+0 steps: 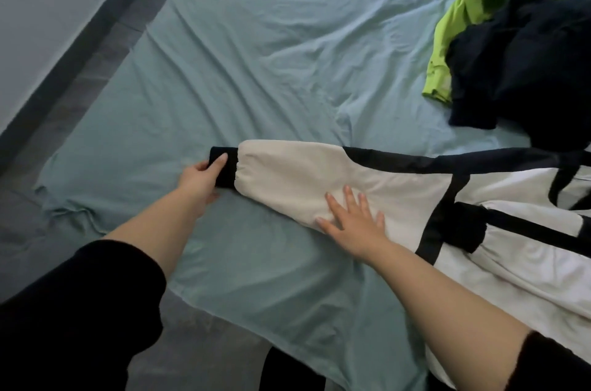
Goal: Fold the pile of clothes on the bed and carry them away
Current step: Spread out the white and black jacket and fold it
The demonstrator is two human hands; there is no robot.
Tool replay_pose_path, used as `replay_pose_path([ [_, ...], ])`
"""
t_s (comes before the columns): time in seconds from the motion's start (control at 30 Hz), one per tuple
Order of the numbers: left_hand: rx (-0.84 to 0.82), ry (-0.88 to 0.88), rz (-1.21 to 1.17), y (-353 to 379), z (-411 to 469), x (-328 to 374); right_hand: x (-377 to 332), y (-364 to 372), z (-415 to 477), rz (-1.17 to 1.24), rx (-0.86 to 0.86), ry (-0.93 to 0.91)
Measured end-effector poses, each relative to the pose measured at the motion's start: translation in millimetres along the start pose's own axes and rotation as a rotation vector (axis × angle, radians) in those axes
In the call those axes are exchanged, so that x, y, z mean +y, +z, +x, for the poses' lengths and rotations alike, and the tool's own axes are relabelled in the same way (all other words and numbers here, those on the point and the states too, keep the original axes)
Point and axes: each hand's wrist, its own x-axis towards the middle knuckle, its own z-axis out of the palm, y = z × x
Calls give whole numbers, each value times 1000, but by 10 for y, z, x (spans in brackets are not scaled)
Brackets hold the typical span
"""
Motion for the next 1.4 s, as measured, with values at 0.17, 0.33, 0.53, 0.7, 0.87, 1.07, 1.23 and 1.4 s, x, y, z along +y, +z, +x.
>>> replay_pose_path([
  [0.17, 46, 180, 40, 18, 58, 28, 94, 149, -147, -45, 429, -57],
  [0.33, 66, 216, 76, 40, 28, -8, 236, 351, 14, -148, 117, 126],
  [0.53, -27, 292, 0, 306, -501, 61, 258, 140, -13, 25, 58, 40],
  [0.7, -220, 405, 84, 1021, -1303, -156, 148, -5, -544, 666, 522, -151],
  [0.87, -447, 453, 87, 1815, -2151, -550, 382, -162, -915, 1497, 421, 58],
  [1.07, -566, 746, 489, 2489, -2767, -856, 1731, -368, -1255, 1558, 610, 262],
  [1.23, -131, 946, 915, 2846, -2830, -969, 3029, -542, -1596, 1400, 722, 334],
  [1.4, -212, 924, 1317, 3365, -2759, -1191, 4110, -533, -1823, 1255, 816, 529],
])
